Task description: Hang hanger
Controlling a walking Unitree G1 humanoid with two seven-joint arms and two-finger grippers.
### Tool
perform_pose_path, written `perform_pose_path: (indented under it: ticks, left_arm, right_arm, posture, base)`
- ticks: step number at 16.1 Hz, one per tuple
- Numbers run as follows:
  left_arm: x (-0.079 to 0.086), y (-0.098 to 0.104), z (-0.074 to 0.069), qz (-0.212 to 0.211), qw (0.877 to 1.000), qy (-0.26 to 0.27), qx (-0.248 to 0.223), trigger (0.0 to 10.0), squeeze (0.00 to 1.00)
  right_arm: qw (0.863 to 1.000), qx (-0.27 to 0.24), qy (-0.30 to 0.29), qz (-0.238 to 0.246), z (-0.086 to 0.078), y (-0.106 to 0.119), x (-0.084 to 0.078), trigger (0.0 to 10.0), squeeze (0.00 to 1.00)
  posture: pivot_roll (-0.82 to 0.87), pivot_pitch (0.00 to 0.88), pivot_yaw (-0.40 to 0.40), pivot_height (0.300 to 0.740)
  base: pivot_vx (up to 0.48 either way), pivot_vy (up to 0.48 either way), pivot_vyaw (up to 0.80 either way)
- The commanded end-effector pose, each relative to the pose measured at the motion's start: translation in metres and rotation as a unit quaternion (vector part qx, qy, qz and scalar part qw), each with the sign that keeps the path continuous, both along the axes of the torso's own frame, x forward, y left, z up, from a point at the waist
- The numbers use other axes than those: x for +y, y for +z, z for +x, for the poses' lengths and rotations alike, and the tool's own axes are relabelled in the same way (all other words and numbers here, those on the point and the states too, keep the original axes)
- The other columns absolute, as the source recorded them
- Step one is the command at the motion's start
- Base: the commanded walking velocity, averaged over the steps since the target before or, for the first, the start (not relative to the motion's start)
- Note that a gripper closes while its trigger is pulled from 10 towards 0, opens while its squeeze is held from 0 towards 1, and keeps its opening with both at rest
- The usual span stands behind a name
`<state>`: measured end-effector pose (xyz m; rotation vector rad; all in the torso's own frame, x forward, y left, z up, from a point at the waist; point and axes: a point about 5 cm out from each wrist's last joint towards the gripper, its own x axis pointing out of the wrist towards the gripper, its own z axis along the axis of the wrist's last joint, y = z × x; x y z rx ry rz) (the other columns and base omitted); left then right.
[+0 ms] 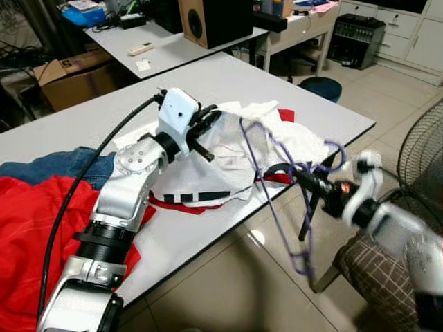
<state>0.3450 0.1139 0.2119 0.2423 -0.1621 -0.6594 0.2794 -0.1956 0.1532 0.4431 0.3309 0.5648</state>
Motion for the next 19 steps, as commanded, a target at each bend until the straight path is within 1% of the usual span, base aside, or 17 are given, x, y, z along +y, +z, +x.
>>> perform_pose_path:
  ticks: [1, 2, 3, 4, 5, 7, 9, 10, 11, 12, 13, 14, 16, 17, 18, 19]
  left_arm:
    - [0.0, 0.008, 0.001, 0.002, 1.0, 0.004, -0.019, 0.0, 0.0]
    - [0.0, 0.009, 0.001, 0.002, 1.0, 0.005, -0.021, 0.0, 0.0]
    - [-0.002, 0.012, 0.001, -0.004, 1.0, -0.002, -0.026, 0.0, 0.0]
    - [-0.002, 0.012, 0.001, -0.004, 1.0, -0.002, -0.026, 0.0, 0.0]
    - [-0.004, 0.017, -0.001, -0.011, 0.999, -0.016, -0.033, 0.0, 0.0]
    - [-0.006, 0.022, -0.002, -0.022, 0.998, -0.028, -0.044, 0.0, 0.0]
    - [-0.011, 0.032, -0.007, -0.035, 0.995, -0.062, -0.063, 0.0, 0.0]
    - [-0.013, 0.032, -0.009, -0.029, 0.995, -0.072, -0.062, 0.0, 0.0]
    - [-0.013, 0.029, -0.01, -0.02, 0.995, -0.079, -0.056, 0.0, 0.0]
    - [-0.013, 0.029, -0.01, -0.02, 0.995, -0.079, -0.056, 0.0, 0.0]
    - [-0.013, 0.022, -0.012, -0.005, 0.995, -0.084, -0.045, 0.0, 0.0]
    - [-0.012, 0.014, -0.013, 0.012, 0.996, -0.087, -0.031, 0.0, 0.0]
    - [-0.014, 0.003, -0.014, 0.036, 0.995, -0.091, -0.01, 0.0, 0.0]
    - [-0.015, -0.002, -0.015, 0.046, 0.994, -0.097, -0.003, 0.0, 0.0]
    - [-0.021, -0.018, -0.018, 0.067, 0.99, -0.116, 0.037, 0.0, 0.0]
    - [-0.023, -0.021, -0.02, 0.07, 0.989, -0.12, 0.041, 0.0, 0.0]
  right_arm:
    - [0.999, -0.003, 0.033, 0.001, -0.002, 0.003, 0.006, 10.0, 0.0]
    - [0.998, -0.005, 0.057, -0.006, -0.005, 0.003, 0.01, 10.0, 0.0]
    - [0.998, 0.002, 0.069, -0.011, -0.005, 0.0, 0.014, 10.0, 0.0]
    - [0.998, 0.002, 0.069, -0.011, -0.005, 0.0, 0.014, 10.0, 0.0]
    - [0.998, 0.012, 0.057, 0.001, 0.0, -0.002, 0.014, 10.0, 0.0]
    - [0.998, 0.023, 0.053, 0.021, 0.006, 0.0, 0.017, 10.0, 0.0]
    - [0.997, 0.043, 0.037, 0.059, 0.017, 0.001, 0.02, 10.0, 0.0]
    - [0.996, 0.045, 0.02, 0.075, 0.022, 0.001, 0.017, 10.0, 0.0]
    - [0.993, 0.045, -0.023, 0.107, 0.032, 0.004, 0.008, 10.0, 0.0]
    - [0.993, 0.045, -0.023, 0.107, 0.032, 0.004, 0.008, 10.0, 0.0]
    - [0.983, 0.031, -0.069, 0.165, 0.042, 0.014, -0.004, 10.0, 0.0]
    - [0.968, 0.015, -0.1, 0.229, 0.05, 0.026, -0.013, 10.0, 0.0]
    - [0.951, 0.003, -0.126, 0.281, 0.06, 0.038, -0.019, 10.0, 0.0]
    - [0.949, 0.007, -0.134, 0.285, 0.064, 0.039, -0.018, 10.0, 0.0]
    - [0.935, 0.02, -0.16, 0.315, 0.078, 0.043, -0.011, 10.0, 0.0]
    - [0.931, 0.023, -0.168, 0.324, 0.083, 0.045, -0.009, 10.0, 0.0]
  posture:
    - [-0.09, 0.025, 0.092, 0.74]
    - [-0.09, 0.025, 0.092, 0.74]
    - [-0.09, 0.024, 0.092, 0.74]
    - [-0.09, 0.024, 0.092, 0.74]
    - [-0.09, 0.022, 0.094, 0.74]
    - [-0.08, 0.018, 0.096, 0.74]
    - [-0.08, 0.016, 0.097, 0.74]
    - [-0.08, 0.014, 0.095, 0.74]
    - [-0.08, 0.014, 0.095, 0.74]
    - [-0.08, 0.014, 0.095, 0.74]
    - [-0.07, 0.007, 0.092, 0.74]
    - [-0.07, 0.007, 0.092, 0.74]
    - [-0.07, 0.004, 0.095, 0.74]
    - [-0.07, 0.004, 0.097, 0.74]
    - [-0.07, 0.005, 0.099, 0.74]
    - [-0.07, 0.007, 0.102, 0.74]
  base:
    - [0.0, 0.0, 0.0]
    - [0.0, 0.0, 0.0]
    - [0.0, 0.0, 0.0]
    - [0.0, 0.0, 0.0]
    - [0.0, 0.0, 0.0]
    - [0.0, 0.0, 0.0]
    - [0.0, 0.0, 0.0]
    - [0.0, 0.0, 0.0]
    - [0.0, 0.0, 0.0]
    - [0.0, 0.0, 0.0]
    - [0.0, 0.0, 0.0]
    - [0.0, 0.0, 0.0]
    - [0.0, 0.0, 0.0]
    - [0.0, 0.0, 0.0]
    - [0.0, 0.0, 0.0]
    - [0.0, 0.0, 0.0]
